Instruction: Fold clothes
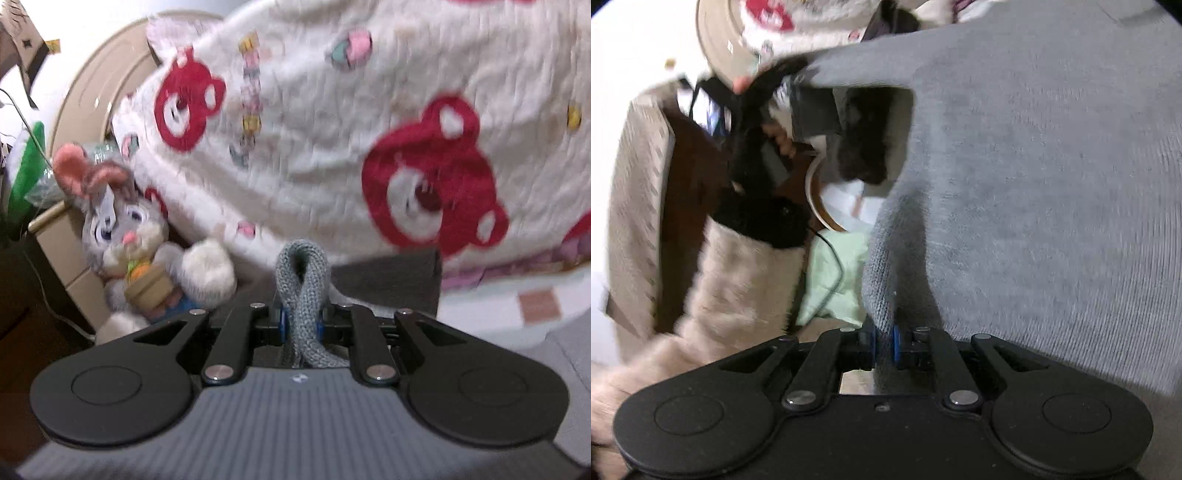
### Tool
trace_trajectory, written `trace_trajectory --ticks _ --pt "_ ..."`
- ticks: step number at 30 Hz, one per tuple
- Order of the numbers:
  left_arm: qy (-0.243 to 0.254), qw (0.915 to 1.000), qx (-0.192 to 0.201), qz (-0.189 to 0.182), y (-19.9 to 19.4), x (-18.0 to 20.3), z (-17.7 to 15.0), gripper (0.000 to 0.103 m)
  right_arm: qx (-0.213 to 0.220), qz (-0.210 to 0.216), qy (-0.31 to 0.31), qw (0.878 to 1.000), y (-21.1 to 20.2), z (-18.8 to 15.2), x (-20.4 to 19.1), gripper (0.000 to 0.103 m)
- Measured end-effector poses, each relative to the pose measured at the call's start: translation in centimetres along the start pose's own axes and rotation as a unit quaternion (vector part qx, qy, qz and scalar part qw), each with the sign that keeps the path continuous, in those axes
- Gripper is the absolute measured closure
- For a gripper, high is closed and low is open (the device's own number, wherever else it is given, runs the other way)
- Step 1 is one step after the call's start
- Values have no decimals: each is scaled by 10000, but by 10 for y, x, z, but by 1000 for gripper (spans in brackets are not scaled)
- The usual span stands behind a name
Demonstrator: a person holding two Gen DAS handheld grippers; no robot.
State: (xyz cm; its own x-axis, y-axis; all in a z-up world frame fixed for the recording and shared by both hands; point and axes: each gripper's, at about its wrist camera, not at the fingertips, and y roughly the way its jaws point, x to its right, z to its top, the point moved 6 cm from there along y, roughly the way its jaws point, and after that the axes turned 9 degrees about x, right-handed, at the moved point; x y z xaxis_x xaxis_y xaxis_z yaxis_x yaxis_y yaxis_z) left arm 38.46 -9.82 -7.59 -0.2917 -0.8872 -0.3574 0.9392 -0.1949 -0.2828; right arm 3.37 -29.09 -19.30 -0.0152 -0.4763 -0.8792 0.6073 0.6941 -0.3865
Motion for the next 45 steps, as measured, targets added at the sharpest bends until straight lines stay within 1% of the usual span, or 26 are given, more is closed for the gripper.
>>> trace_trajectory --ticks 2,4,8,9,10,12,13,14,15,16,17,18,19,21,22,23,27,30,31,34,36,38,39,40,44,45 --pt "-35 9999 -138 43 2 0 -10 85 -27 -108 -100 9999 6 -2 2 91" --pt "-89 9997 -221 88 1 0 -17 85 -54 -215 -201 9996 12 -5 4 91" --pt "-266 9994 66 218 -14 -13 -3 87 -75 -384 -429 9983 22 -8 5 91" --pt "-296 9992 70 249 -15 -15 -1 86 -36 -371 -571 9977 19 -7 0 91" --pt "-315 9991 -3 272 -15 -16 -1 80 -52 -469 -833 9954 18 -7 -3 91" --pt "-362 9987 -131 326 -17 -17 -2 73 -160 -877 -1551 9839 20 -10 -9 85" --pt "-399 9984 -167 365 -21 -17 -3 72 -225 -1178 -2026 9719 22 -15 -11 84" --pt "-438 9981 -169 393 -27 -16 -3 69 -318 -1510 -2659 9516 25 -23 -15 82" --pt "-486 9981 -109 367 -37 -13 -1 59 -378 -1747 -3244 9289 26 -30 -20 75" --pt "-539 9981 -24 292 -49 -10 2 46 -352 -1789 -3550 9169 20 -33 -24 65" --pt "-567 9982 56 181 -60 -4 5 42 -273 -1724 -3693 9128 9 -34 -25 60" --pt "-565 9983 128 28 -72 3 8 41 -161 -1654 -3720 9132 -2 -32 -26 53" --pt "-563 9981 201 -126 -84 10 12 40 7 -1680 -3626 9167 -15 -26 -24 51" --pt "-508 9969 291 -533 -108 33 18 36 387 -1949 -3439 9177 -43 -9 -14 51" --pt "-492 9955 299 -751 -117 46 21 35 600 -2164 -3362 9146 -62 -1 -6 51" --pt "-478 9936 281 -985 -126 61 23 34 808 -2454 -3321 9072 -86 6 6 51" --pt "-385 9780 38 -2051 -155 139 23 34 1494 -3453 -3157 8711 -185 24 42 51" --pt "-177 9622 -54 -2717 -174 212 19 34 2013 -3949 -3057 8427 -264 29 71 50" --pt "-108 9570 -79 -2898 -179 237 17 34 2134 -4136 -3065 8303 -289 32 82 50" --pt "-34 9423 -223 -3340 -189 305 10 34 2173 -4794 -3151 7898 -351 35 116 50" --pt "-30 9316 -340 -3618 -194 347 8 34 2069 -5178 -3135 7686 -384 40 142 50" --pt "34 9233 -447 -3814 -198 385 3 34 1863 -5412 -3007 7629 -413 47 175 56" --pt "104 9195 -488 -3898 -199 405 1 34 1822 -5515 -2877 7615 -423 50 190 71" --pt "182 9159 -510 -3978 -199 423 -1 34 1864 -5602 -2679 7613 -435 53 205 81" --pt "355 9042 -524 -4223 -197 478 -8 34 2419 -5720 -1673 7657 -474 68 265 79" --pt "357 9008 -546 -4294 -195 487 -10 34 2575 -5730 -1441 7646 -481 69 277 74"
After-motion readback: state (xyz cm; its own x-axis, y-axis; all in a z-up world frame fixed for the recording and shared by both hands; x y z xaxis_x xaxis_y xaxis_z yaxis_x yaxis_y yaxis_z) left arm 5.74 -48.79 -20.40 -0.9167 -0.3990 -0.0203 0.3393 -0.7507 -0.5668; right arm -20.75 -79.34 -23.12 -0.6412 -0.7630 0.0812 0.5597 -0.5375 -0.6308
